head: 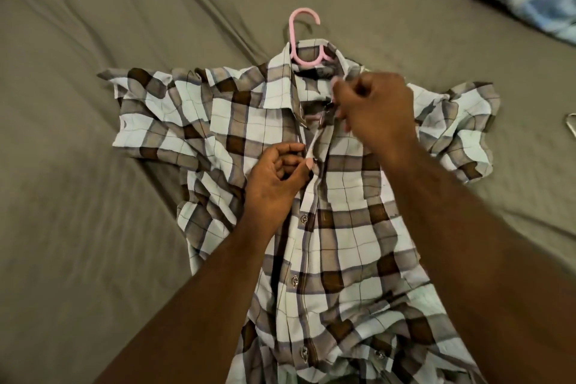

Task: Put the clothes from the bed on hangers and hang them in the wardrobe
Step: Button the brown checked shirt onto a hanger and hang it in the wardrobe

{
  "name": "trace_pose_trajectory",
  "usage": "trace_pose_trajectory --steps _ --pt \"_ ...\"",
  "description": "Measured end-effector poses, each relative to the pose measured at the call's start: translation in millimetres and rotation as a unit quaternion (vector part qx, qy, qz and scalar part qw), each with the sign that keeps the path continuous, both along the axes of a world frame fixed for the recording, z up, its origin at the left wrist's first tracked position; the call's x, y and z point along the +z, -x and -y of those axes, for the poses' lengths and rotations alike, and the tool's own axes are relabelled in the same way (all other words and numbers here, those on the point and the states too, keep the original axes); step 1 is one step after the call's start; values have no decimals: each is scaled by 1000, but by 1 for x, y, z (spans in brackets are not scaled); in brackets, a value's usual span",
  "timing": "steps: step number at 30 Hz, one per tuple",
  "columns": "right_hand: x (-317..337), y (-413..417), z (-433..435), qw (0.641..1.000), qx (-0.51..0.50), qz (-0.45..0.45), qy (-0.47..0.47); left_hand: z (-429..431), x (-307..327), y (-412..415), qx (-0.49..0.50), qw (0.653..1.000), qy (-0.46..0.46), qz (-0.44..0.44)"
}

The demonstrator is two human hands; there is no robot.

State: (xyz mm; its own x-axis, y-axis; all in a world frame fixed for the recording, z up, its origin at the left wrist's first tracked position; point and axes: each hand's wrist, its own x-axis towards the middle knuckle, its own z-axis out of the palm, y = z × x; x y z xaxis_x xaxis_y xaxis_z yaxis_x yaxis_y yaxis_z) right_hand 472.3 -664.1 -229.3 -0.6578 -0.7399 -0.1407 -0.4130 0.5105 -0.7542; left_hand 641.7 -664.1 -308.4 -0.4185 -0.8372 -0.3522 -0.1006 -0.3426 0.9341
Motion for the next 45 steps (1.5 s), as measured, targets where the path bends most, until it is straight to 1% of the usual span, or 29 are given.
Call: trace_pose_trajectory --steps 1,3,5,6,8,9,10,12,14,15,16,17,21,24,26,28,32,37,39,41,43,44,45 --pt "0 9 17 999 -12 -24 21 0 -1 1 -2 1000 -3 2" --pt "-6 26 52 995 -15 -98 31 1 -2 1 -1 1000 -4 7" --pt "-18 42 87 986 30 -161 7 2 -4 1 0 1000 -4 11" --pt "-25 48 102 984 68 -166 -25 2 -5 1 -1 1000 -2 14" --pt "-36 52 125 974 137 -137 -114 4 -8 0 -4 1000 3 16" --pt "-41 52 133 969 158 -120 -145 5 -10 0 -4 1000 5 16" --pt "-44 52 138 967 169 -108 -155 5 -12 0 -3 1000 6 14" --pt "-47 51 142 975 171 -66 -129 7 -15 1 -3 1000 6 12" --pt "-45 51 139 985 143 60 -70 8 -18 1 -2 1000 8 14" --pt "-41 51 137 983 128 125 -44 9 -19 0 -2 1000 7 15" --pt "-34 50 132 978 121 170 -24 9 -20 0 -1 1000 3 14" --pt "-26 49 128 974 120 192 -10 9 -20 0 1 1000 -2 12" --pt "25 45 103 969 173 165 53 3 -14 0 1 999 -13 34" --pt "70 41 74 964 198 149 93 -6 5 2 -11 998 -11 54" --pt "101 39 57 963 195 149 113 -13 26 6 -47 995 16 92" --pt "144 40 39 964 172 155 133 -19 68 10 -98 980 95 146" --pt "248 46 5 964 167 142 149 -25 179 17 -127 965 187 137" --pt "383 51 -34 958 190 100 191 -33 321 27 -173 941 267 118" --pt "440 56 -47 955 192 79 212 -32 375 30 -191 928 300 114" --pt "499 59 -59 955 188 40 227 -29 429 36 -196 914 333 124" --pt "552 60 -67 954 185 -2 235 -24 479 41 -217 891 367 154" --pt "580 63 -74 954 180 -24 237 -23 509 43 -230 876 389 168" --pt "605 65 -81 954 177 -40 238 -21 539 43 -249 853 416 193"
